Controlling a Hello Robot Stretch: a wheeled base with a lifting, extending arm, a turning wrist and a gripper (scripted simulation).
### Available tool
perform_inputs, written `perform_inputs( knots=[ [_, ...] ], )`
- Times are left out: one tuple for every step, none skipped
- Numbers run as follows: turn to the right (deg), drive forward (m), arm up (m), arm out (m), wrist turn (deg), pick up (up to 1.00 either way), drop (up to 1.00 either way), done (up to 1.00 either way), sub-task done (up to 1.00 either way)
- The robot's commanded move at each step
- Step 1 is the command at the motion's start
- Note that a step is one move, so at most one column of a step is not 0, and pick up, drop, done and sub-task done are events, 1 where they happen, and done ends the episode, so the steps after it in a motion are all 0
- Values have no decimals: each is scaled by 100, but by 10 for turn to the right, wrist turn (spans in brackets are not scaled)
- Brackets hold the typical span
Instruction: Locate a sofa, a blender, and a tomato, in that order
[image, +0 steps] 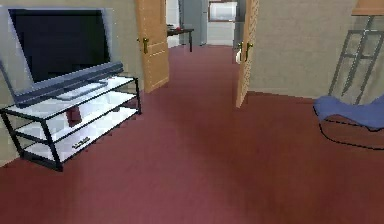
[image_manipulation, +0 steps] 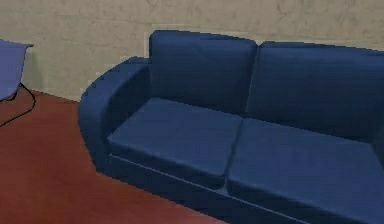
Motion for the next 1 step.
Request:
perform_inputs(
  knots=[
    [0, 100, 0, 0, 0, 0, 0, 0, 0]
  ],
)
